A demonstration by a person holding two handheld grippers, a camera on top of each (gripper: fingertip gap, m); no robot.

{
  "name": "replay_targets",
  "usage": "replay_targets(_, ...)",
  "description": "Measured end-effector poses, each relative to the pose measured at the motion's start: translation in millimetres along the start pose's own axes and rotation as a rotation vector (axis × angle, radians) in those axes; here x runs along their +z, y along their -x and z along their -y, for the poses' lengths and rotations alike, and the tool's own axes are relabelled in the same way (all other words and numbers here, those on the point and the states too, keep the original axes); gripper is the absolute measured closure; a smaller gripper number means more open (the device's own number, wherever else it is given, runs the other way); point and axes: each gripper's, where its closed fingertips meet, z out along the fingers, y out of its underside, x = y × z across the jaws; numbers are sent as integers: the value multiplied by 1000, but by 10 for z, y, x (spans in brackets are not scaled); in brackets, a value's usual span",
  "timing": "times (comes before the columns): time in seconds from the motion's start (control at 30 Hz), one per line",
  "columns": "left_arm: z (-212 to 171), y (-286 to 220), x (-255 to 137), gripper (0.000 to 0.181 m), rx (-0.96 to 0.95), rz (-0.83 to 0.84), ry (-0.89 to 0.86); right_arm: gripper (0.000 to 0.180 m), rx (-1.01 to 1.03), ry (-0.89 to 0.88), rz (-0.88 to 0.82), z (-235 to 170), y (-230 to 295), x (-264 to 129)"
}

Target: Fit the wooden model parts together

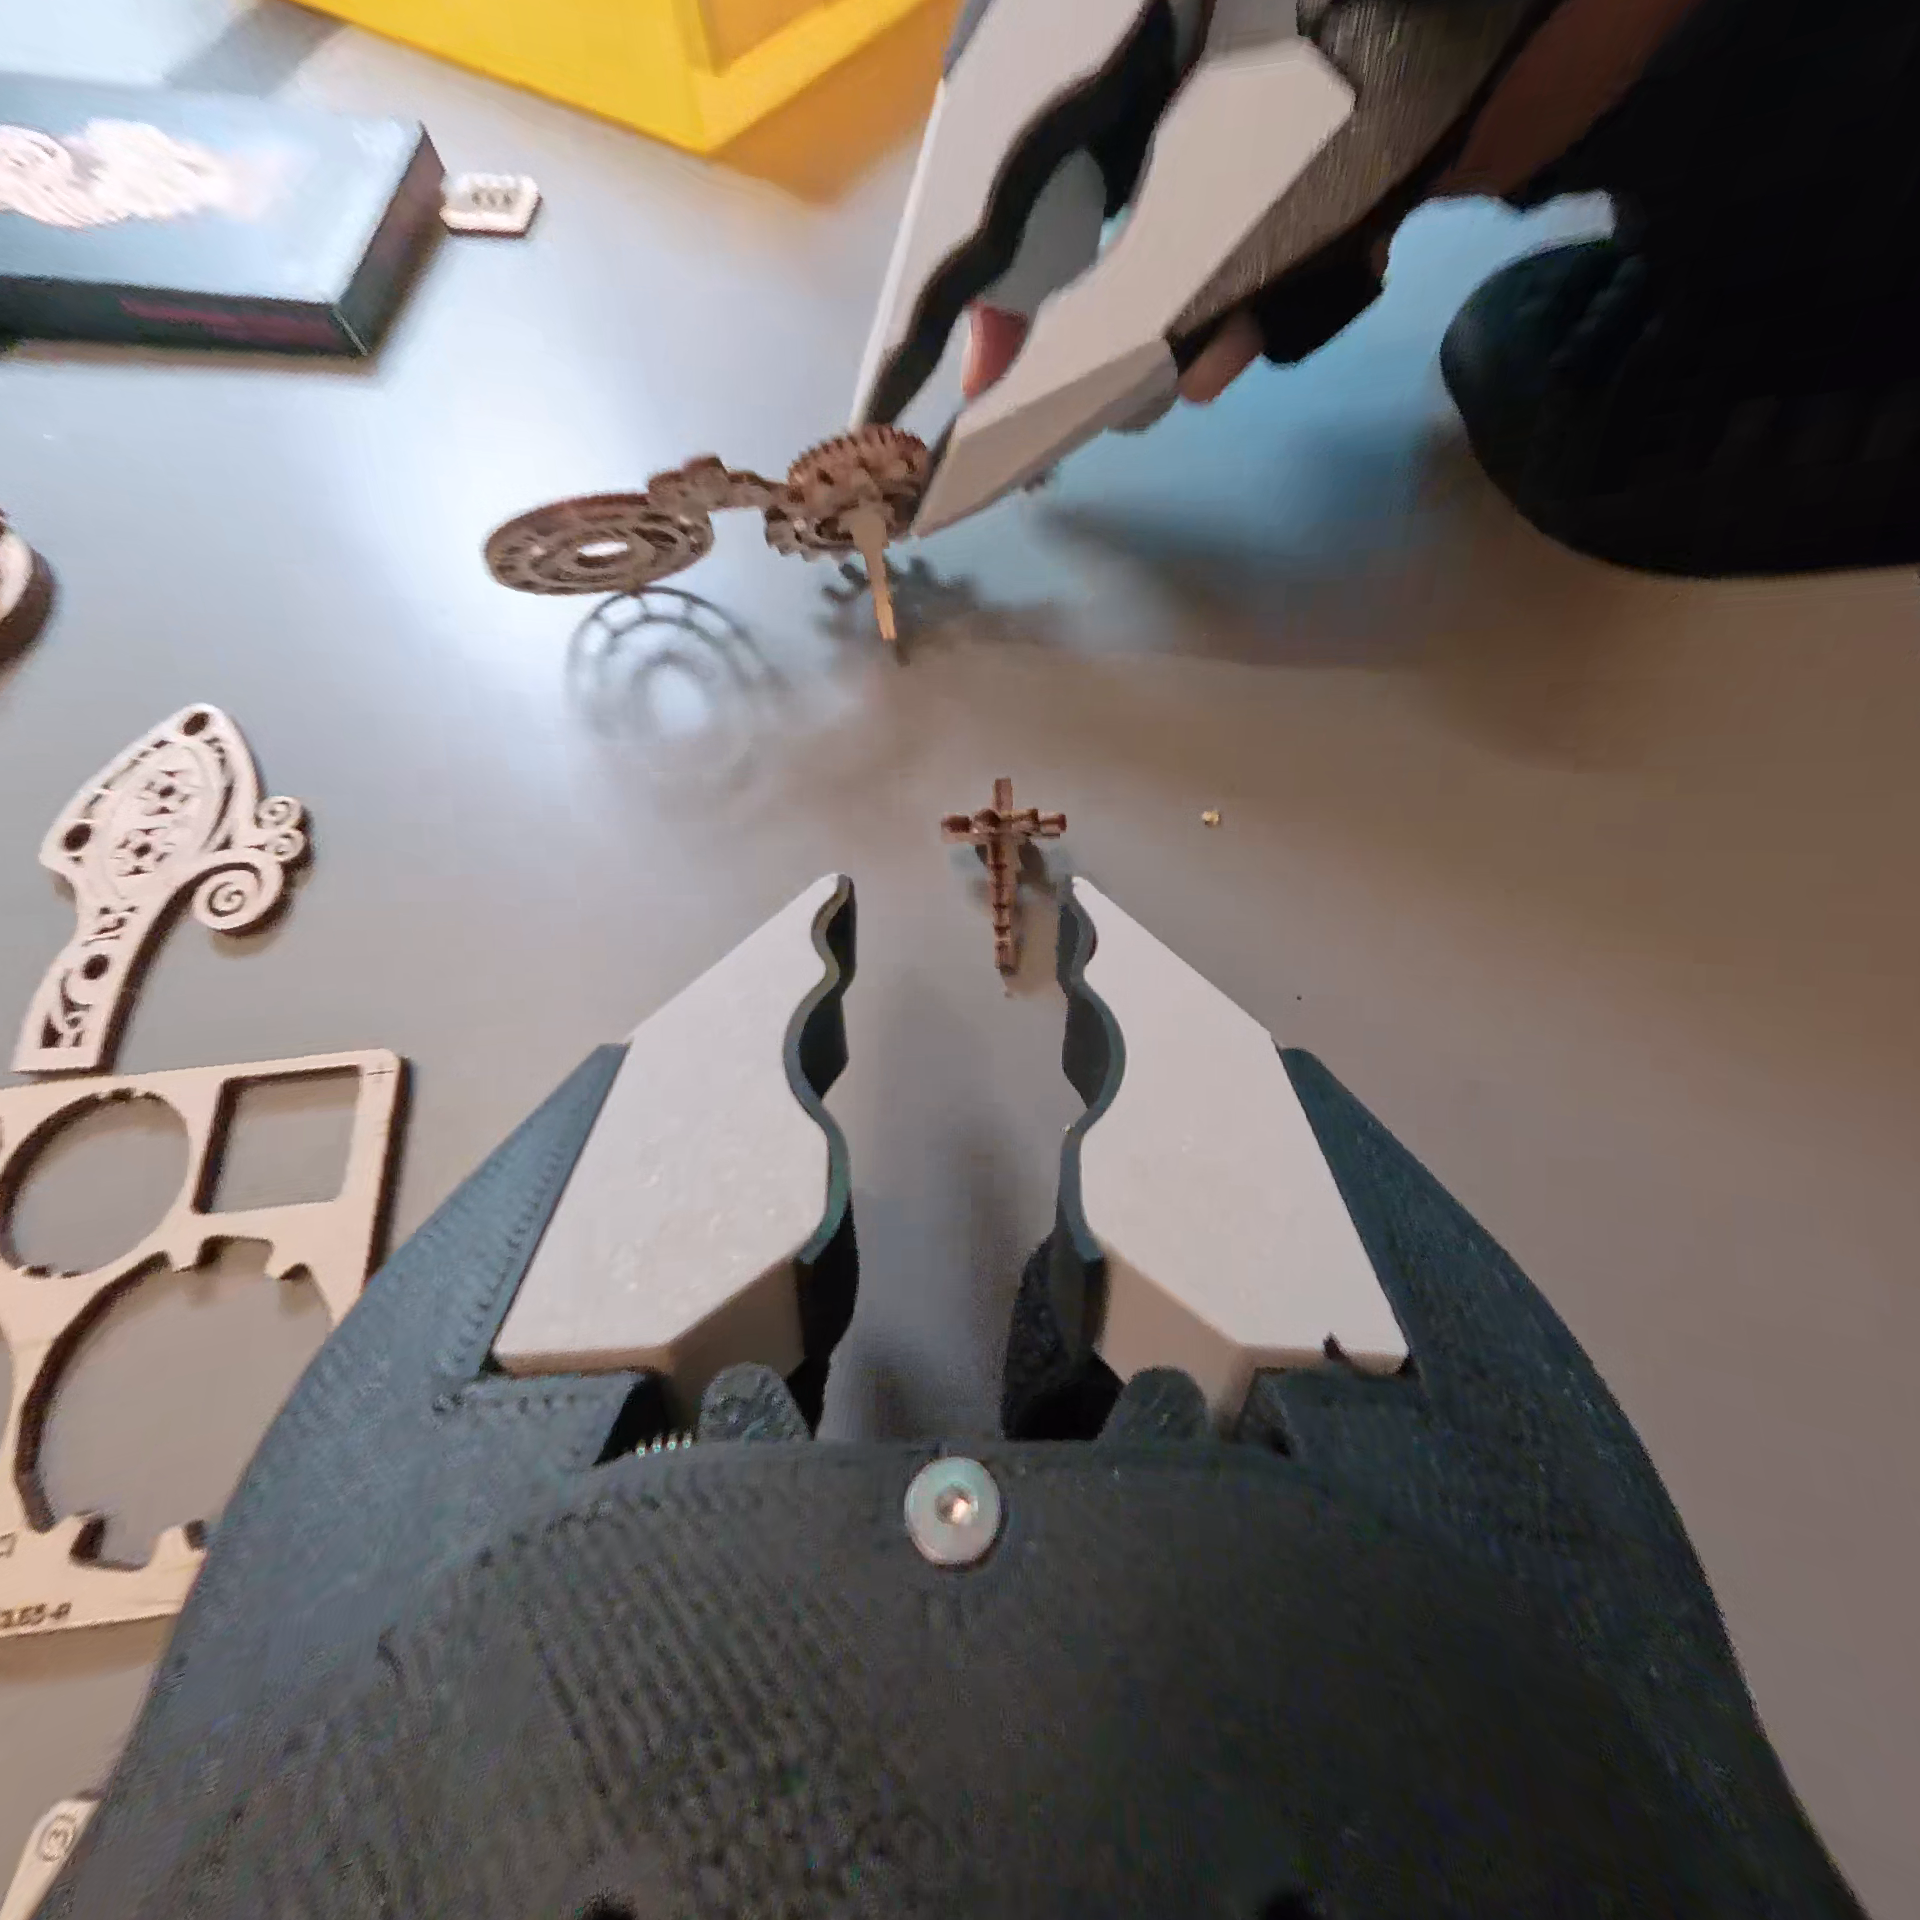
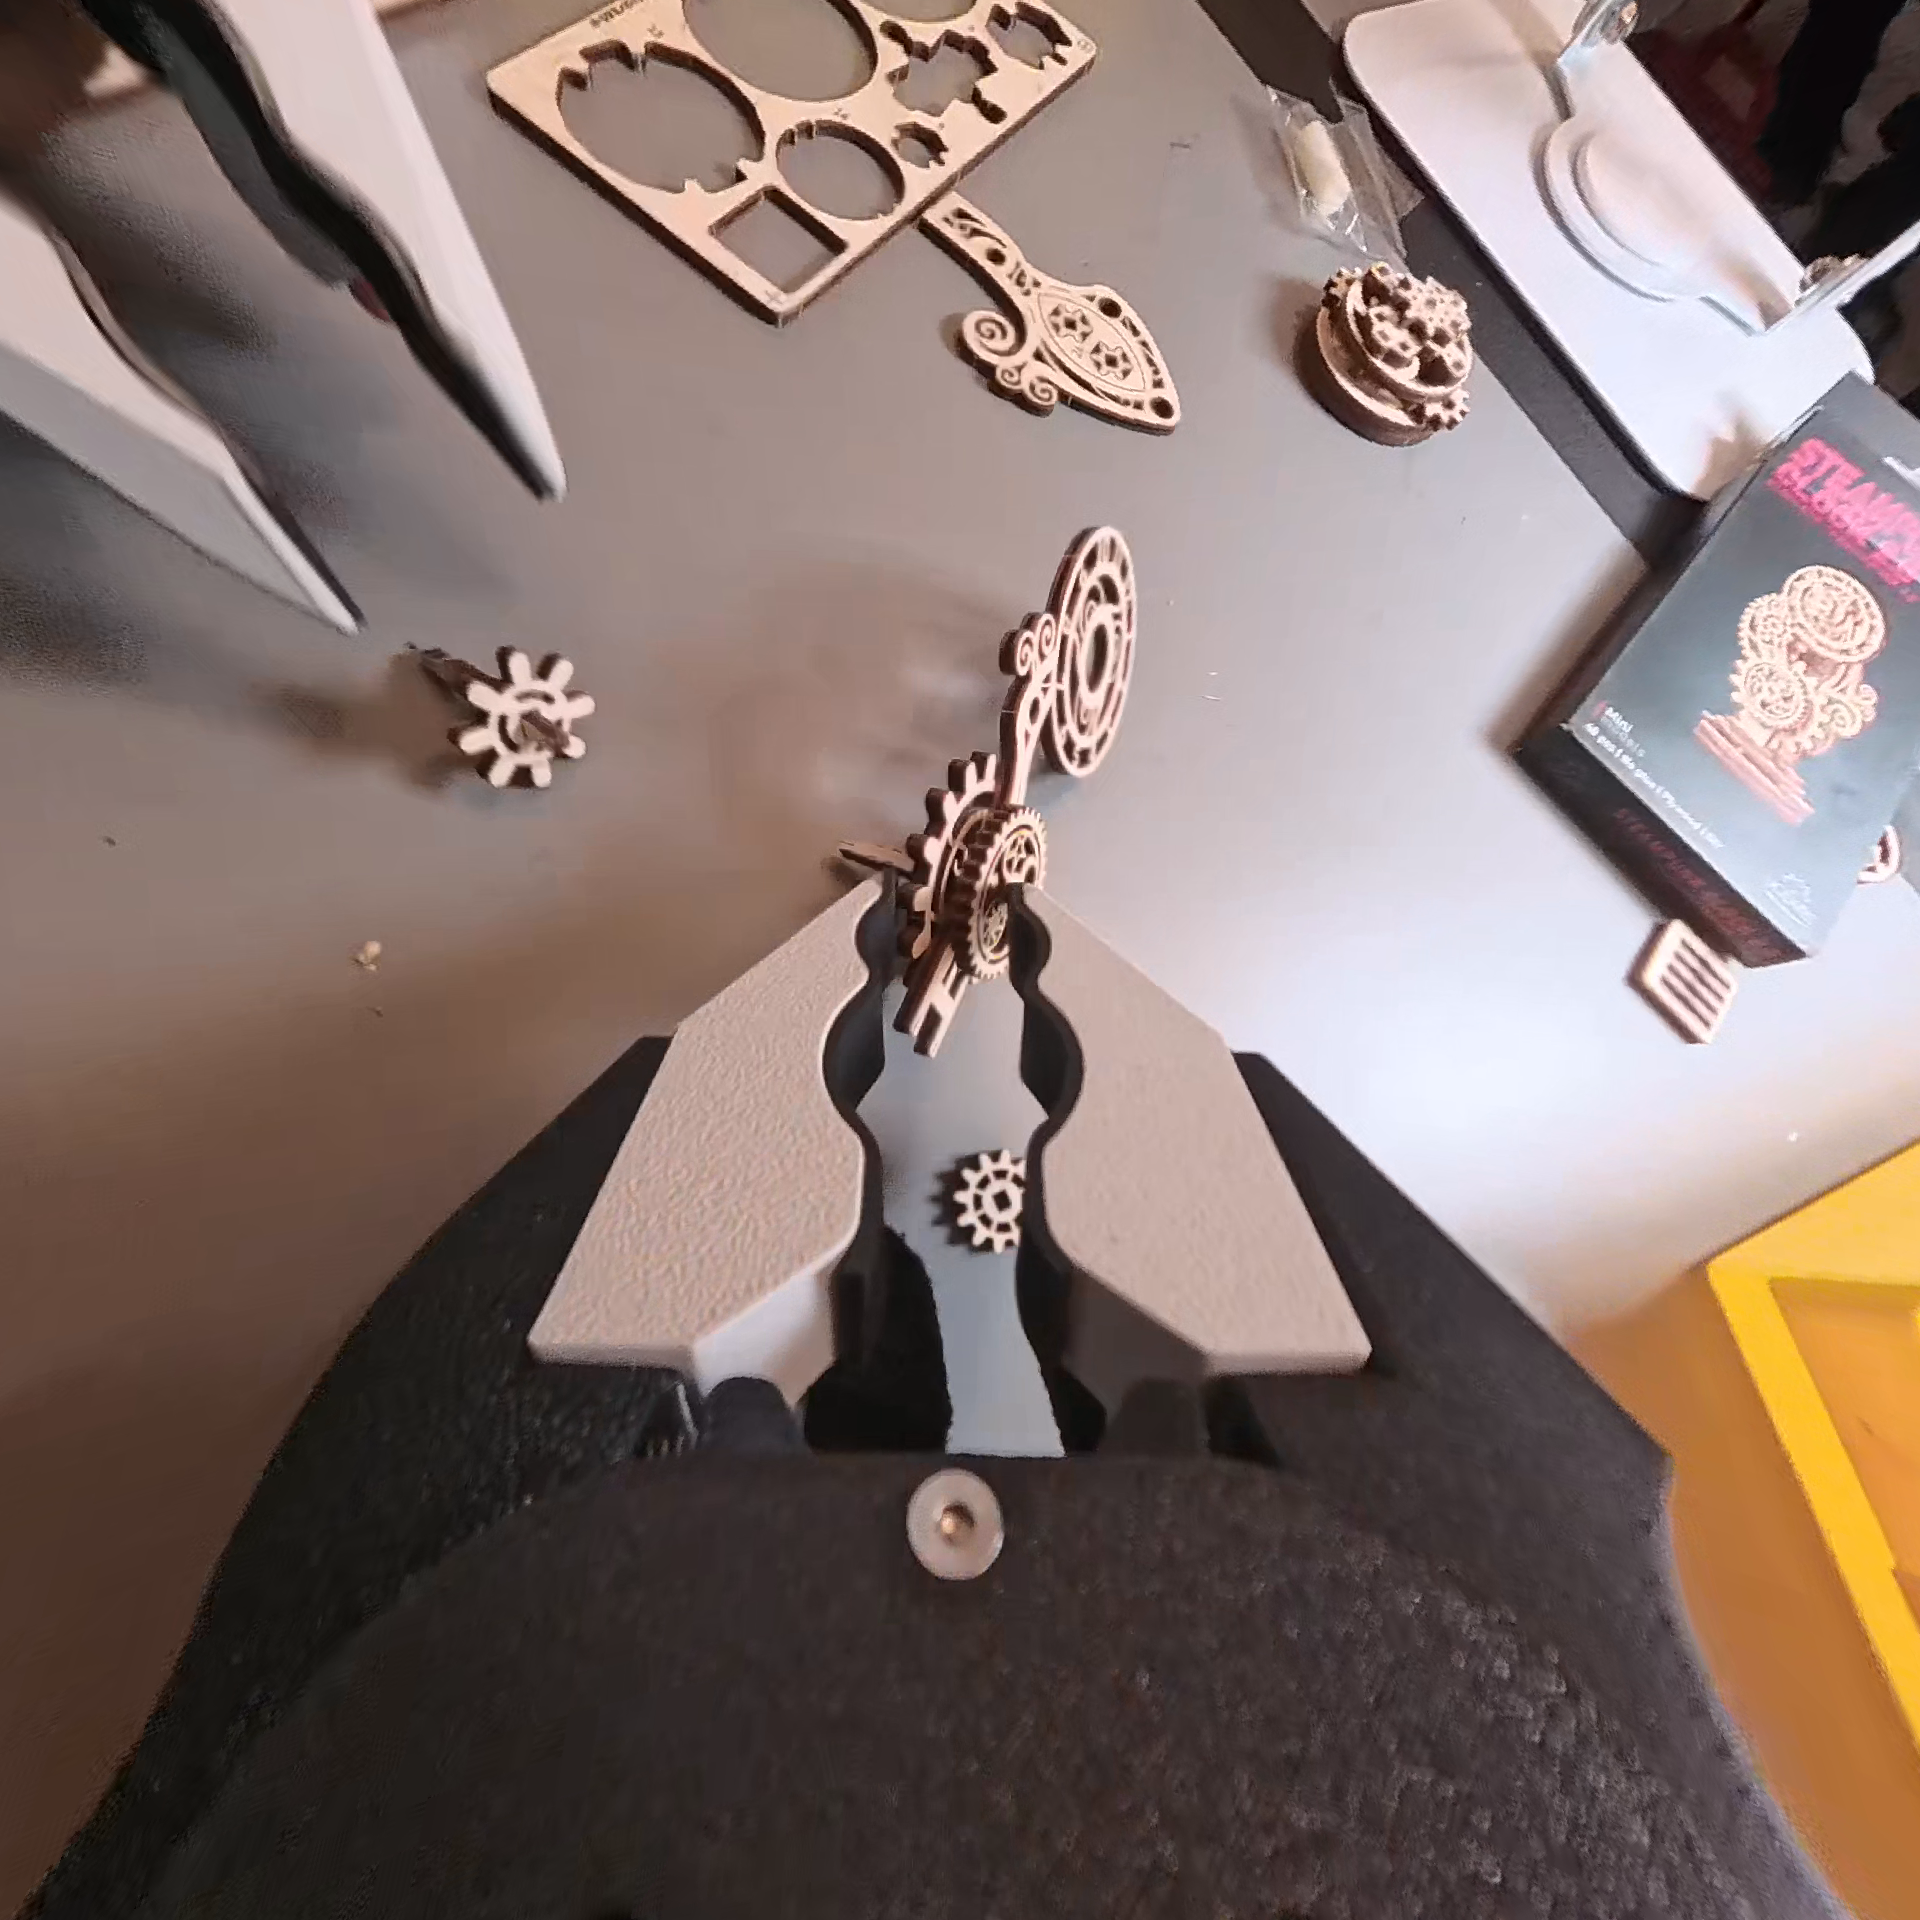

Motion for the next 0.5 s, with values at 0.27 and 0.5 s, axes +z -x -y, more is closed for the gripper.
replay_targets(0.27,-136,-86,221,164,52,-29,125,171,183,-64,96,13,34,-45)
replay_targets(0.5,-38,-9,206,178,-67,-33,70,171,219,-80,116,9,30,-44)
